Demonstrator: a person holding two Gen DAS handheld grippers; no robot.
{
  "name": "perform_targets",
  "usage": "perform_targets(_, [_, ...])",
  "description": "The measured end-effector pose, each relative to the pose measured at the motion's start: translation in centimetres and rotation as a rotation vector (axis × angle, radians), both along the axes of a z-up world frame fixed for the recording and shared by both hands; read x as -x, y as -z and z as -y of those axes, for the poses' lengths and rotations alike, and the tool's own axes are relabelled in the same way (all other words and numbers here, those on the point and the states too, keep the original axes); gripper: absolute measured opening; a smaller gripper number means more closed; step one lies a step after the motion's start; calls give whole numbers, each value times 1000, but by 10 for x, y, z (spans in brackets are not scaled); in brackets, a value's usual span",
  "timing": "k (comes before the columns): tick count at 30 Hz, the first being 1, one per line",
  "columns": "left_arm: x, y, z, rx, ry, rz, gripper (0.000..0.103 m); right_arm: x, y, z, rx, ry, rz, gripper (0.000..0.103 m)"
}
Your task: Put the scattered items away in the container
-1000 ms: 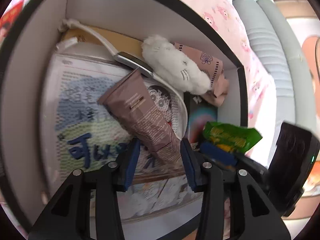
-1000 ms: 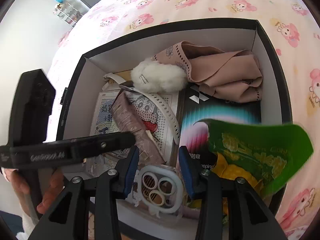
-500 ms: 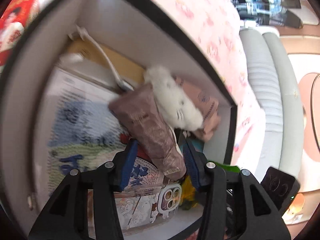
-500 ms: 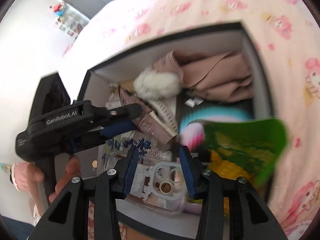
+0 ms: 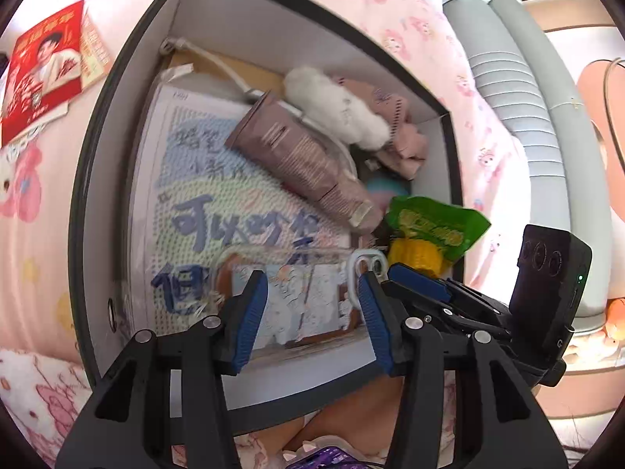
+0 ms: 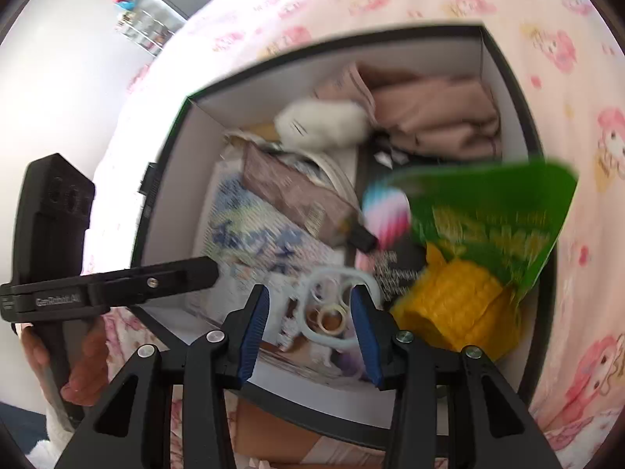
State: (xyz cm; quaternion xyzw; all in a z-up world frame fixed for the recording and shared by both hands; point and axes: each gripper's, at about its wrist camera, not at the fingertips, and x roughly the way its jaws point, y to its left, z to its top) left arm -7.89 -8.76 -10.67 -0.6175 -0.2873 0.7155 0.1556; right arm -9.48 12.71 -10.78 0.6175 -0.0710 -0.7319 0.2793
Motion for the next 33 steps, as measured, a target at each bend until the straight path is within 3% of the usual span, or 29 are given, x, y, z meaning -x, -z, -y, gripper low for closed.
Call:
perform_targets(3, [-3, 4, -14, 16, -2, -5, 49, -4, -2, 5, 1, -18, 4, 39])
perform_targets(6, [-7, 5, -8, 64, -19, -13, 44, -11, 1, 15, -82, -67, -39, 39])
perform_targets(11, [-14, -5, -10, 195, -41, -70, 38, -14, 2, 28, -136, -95, -107, 42])
perform_targets(17, [-20, -8, -12, 186, -16, -86, 38, -16, -5, 26, 30, -117, -44, 41])
perform_targets(22, [-18, -1, -17, 143, -11, -65, 38, -13, -27, 3, -42, -5, -165, 41])
perform_targets(24, [-16, 10, -10, 79, -71, -23, 40, -11, -24, 3, -71, 12, -161, 41])
perform_targets(26, [-16, 14, -7, 72, -118, -14, 39, -7, -22, 3, -72, -5, -135, 41])
perform_targets(30, [-23, -6, -10, 72, -120, -106, 39, -11, -29, -5, -64, -41, -167, 41])
perform_targets(33, [-33, -24, -15, 155, -108, -183, 41, -9, -36, -8, -29, 9, -199, 41])
